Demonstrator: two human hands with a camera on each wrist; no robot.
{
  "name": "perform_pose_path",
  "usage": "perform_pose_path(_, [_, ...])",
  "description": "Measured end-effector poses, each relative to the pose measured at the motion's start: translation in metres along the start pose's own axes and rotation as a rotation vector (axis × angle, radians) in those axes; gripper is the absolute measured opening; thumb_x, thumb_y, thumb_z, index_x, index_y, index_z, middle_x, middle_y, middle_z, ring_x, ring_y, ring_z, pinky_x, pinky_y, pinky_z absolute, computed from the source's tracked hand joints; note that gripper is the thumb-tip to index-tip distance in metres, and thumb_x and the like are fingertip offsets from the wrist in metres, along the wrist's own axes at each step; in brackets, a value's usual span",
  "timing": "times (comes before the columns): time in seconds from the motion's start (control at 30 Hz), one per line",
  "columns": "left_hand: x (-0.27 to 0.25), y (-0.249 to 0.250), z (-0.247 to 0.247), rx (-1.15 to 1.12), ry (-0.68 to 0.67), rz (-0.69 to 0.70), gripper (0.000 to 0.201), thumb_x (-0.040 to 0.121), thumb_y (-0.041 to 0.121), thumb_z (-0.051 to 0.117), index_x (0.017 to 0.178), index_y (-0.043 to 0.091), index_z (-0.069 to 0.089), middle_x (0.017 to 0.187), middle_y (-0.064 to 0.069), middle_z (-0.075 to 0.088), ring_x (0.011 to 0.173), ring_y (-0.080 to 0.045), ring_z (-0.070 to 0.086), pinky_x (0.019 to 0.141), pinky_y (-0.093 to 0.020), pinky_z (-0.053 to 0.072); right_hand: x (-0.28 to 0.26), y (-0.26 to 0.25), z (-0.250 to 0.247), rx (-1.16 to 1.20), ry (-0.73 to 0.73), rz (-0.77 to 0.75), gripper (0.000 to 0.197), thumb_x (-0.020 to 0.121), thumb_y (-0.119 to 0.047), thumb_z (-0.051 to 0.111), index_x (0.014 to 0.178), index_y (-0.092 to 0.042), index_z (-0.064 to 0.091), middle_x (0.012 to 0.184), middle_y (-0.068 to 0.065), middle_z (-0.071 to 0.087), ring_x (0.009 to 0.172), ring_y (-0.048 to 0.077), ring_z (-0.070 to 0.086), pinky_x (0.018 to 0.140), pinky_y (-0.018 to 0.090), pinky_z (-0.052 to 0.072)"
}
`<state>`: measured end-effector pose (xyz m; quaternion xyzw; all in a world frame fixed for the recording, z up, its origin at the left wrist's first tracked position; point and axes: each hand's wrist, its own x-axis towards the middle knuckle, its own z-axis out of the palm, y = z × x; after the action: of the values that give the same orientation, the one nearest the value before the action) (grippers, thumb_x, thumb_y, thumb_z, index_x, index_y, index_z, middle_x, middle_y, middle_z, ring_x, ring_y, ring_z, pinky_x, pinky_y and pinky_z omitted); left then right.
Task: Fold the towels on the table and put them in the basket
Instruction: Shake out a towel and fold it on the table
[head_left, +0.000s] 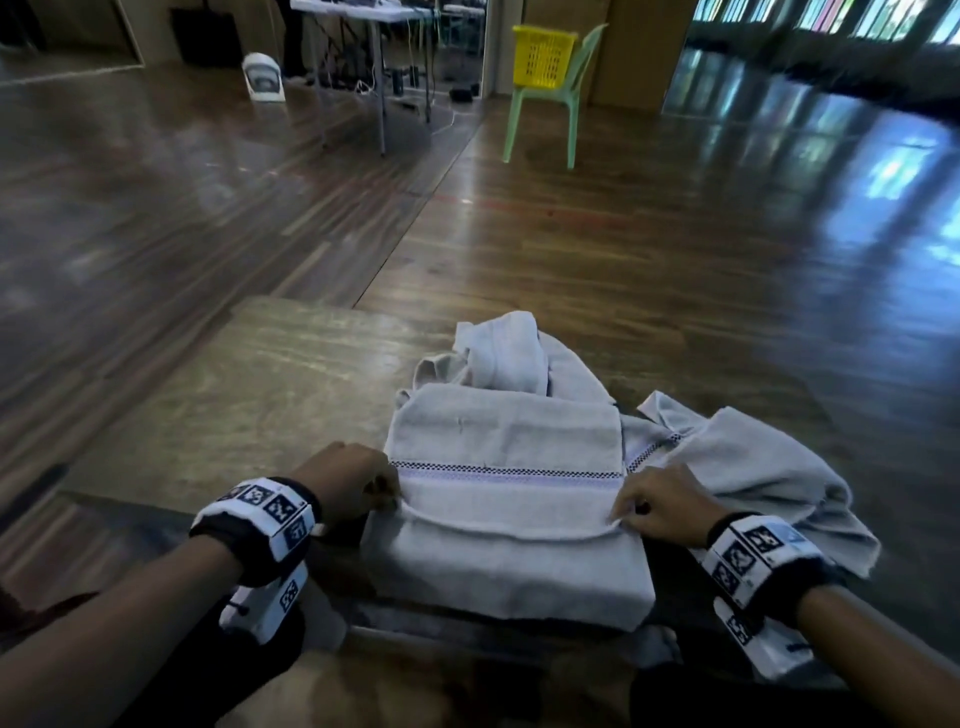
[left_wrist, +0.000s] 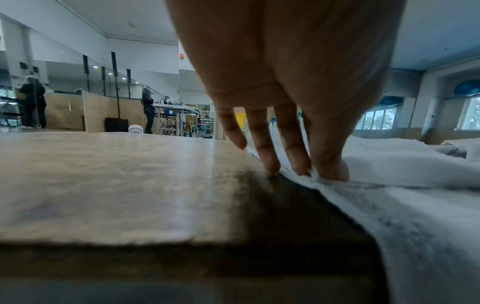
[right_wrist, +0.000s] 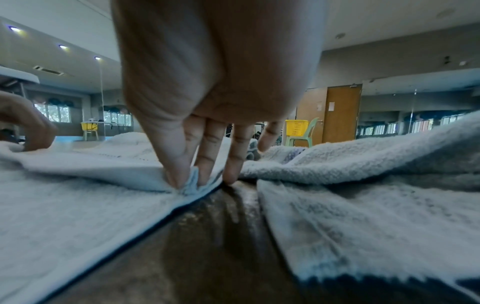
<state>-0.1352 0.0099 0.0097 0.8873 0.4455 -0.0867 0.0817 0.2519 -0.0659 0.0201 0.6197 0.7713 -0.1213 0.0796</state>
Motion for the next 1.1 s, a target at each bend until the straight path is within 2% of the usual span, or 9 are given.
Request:
perform_pose_path(0.23, [0.038,-0.001,-0.011,0.148,0.087,-0.178,0.018,0.087,0.041,0.050,0.092,0.029,0.063,0.102,0.007,0.067,0.100,-0.017,0.059,0.089,-0.035,0.030,0.031,0.004,-0.011,0.006,0.062,0.087,0.015,0.086,-0.036,0.058,0.089,-0.039,0.072,0.102,-0.023,0.068,0.105,0.002,0.057,0.103,0.041,0.029])
perform_pose_path(0.4, [0.060,-0.001,-0.020,0.169,0.125,-0.254,0.020,0.087,0.034,0.048,0.085,0.023,0.064,0.096,0.003,0.068,0.095,-0.021,0.060,0.090,-0.037,0.030,0.050,0.006,-0.019,0.016,0.090,0.152,0.017,0.088,-0.035,0.056,0.085,-0.038,0.072,0.105,-0.024,0.067,0.109,0.006,0.054,0.098,0.042,0.025])
perform_pose_path(0.53, [0.058,-0.003,-0.024,0.119,0.120,-0.253,0.016,0.088,0.036,0.051,0.088,0.028,0.065,0.096,0.008,0.068,0.095,-0.017,0.059,0.091,-0.036,0.029,0.047,0.007,-0.018,0.020,0.139,0.144,0.016,0.087,-0.032,0.057,0.089,-0.037,0.072,0.093,-0.022,0.065,0.101,0.006,0.055,0.095,0.039,0.025])
perform_pose_path(0.67, [0.039,-0.007,-0.035,0.024,0.240,-0.219,0.014,0.090,0.034,0.053,0.094,0.033,0.066,0.101,0.014,0.068,0.095,-0.013,0.059,0.088,-0.033,0.028,0.034,0.013,-0.018,0.143,0.357,0.116,0.010,0.085,-0.024,0.060,0.088,-0.029,0.069,0.089,-0.014,0.067,0.085,0.009,0.059,0.095,0.040,0.035])
perform_pose_path(0.8, [0.005,-0.007,-0.042,-0.066,0.399,-0.150,0.011,0.090,0.034,0.057,0.094,0.033,0.067,0.094,0.015,0.067,0.090,-0.014,0.060,0.086,-0.034,0.033,0.009,0.019,-0.024,0.281,0.588,0.045,0.007,0.078,-0.016,0.065,0.081,-0.021,0.069,0.080,-0.010,0.068,0.077,0.009,0.061,0.082,0.044,0.049])
perform_pose_path(0.87, [-0.013,-0.007,-0.039,-0.083,0.386,-0.094,0.009,0.087,0.036,0.060,0.093,0.034,0.067,0.093,0.016,0.067,0.089,-0.011,0.061,0.087,-0.034,0.036,-0.006,0.016,-0.026,0.388,0.534,-0.009,0.009,0.076,-0.009,0.067,0.079,-0.018,0.068,0.079,-0.005,0.068,0.077,0.012,0.062,0.077,0.038,0.052])
perform_pose_path(0.93, [-0.027,-0.005,-0.033,-0.071,0.298,-0.063,0.009,0.086,0.039,0.061,0.093,0.036,0.066,0.093,0.019,0.066,0.089,-0.006,0.060,0.087,-0.031,0.038,-0.021,0.011,-0.023,0.478,0.377,-0.055,0.017,0.076,-0.008,0.068,0.074,-0.025,0.065,0.077,-0.007,0.066,0.076,0.009,0.061,0.075,0.029,0.049])
perform_pose_path(1.03, [-0.035,0.000,-0.022,-0.017,0.120,-0.035,0.012,0.085,0.041,0.060,0.094,0.038,0.066,0.096,0.019,0.067,0.089,-0.003,0.059,0.086,-0.027,0.039,-0.027,0.009,-0.007,0.320,0.149,-0.050,0.025,0.075,-0.023,0.071,0.064,-0.041,0.057,0.072,-0.017,0.063,0.076,-0.001,0.059,0.086,0.029,0.034])
perform_pose_path(1.1, [-0.032,0.004,-0.014,0.040,0.017,-0.039,0.013,0.085,0.042,0.058,0.095,0.039,0.066,0.098,0.020,0.066,0.092,-0.004,0.059,0.088,-0.027,0.037,-0.025,0.006,0.002,0.212,0.032,-0.031,0.022,0.076,-0.030,0.069,0.065,-0.044,0.057,0.074,-0.023,0.061,0.077,-0.005,0.056,0.086,0.027,0.025])
